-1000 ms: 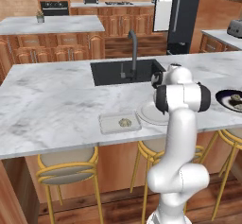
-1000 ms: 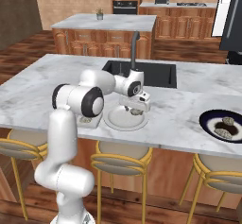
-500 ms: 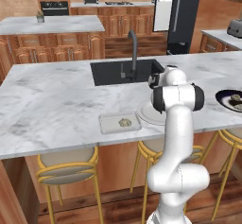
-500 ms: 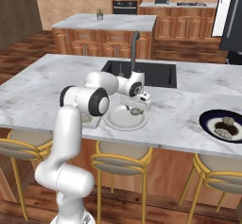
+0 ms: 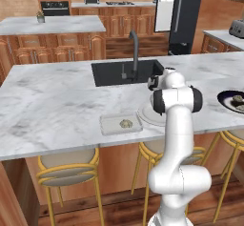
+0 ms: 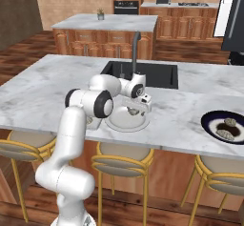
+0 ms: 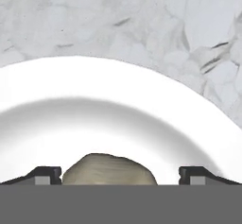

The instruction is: Place two dumplings into each of the tupperware containers and then place the containers in the fridge.

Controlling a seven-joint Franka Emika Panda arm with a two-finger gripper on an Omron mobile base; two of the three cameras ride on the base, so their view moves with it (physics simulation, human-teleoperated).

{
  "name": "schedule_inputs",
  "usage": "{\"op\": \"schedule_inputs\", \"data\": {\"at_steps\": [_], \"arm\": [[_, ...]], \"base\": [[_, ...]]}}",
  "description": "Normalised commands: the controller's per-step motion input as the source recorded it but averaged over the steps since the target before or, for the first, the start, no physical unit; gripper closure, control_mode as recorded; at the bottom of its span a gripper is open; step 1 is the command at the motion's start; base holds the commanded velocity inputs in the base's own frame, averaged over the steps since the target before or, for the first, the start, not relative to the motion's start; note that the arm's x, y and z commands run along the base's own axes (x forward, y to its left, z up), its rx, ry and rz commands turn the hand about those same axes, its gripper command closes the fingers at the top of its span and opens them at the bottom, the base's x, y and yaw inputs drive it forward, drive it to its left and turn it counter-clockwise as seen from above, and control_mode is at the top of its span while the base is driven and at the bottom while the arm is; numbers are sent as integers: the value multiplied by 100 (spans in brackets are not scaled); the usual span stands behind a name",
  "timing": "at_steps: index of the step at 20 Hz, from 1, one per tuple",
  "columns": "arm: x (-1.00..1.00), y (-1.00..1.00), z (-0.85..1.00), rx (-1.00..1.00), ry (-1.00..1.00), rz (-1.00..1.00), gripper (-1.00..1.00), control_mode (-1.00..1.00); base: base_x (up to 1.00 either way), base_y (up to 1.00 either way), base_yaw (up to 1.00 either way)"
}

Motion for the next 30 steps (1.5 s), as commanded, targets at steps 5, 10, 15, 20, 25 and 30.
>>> {"op": "schedule_inputs", "data": {"at_steps": [5, 10, 15, 20, 25, 30], "arm": [[-8, 0, -9, 0, 0, 0, 100, -100], [-43, 1, 37, 7, -1, 0, 100, -100], [-70, 66, 54, 0, 0, 1, 100, -100], [-28, 99, 47, 0, 4, 7, 100, -100], [-57, 100, 14, -3, 10, 15, 100, -100], [-30, 100, 0, -5, 2, 17, 100, -100]], "base": [[0, 0, 0], [0, 0, 0], [0, 0, 0], [0, 0, 0], [0, 0, 0], [0, 0, 0]]}}
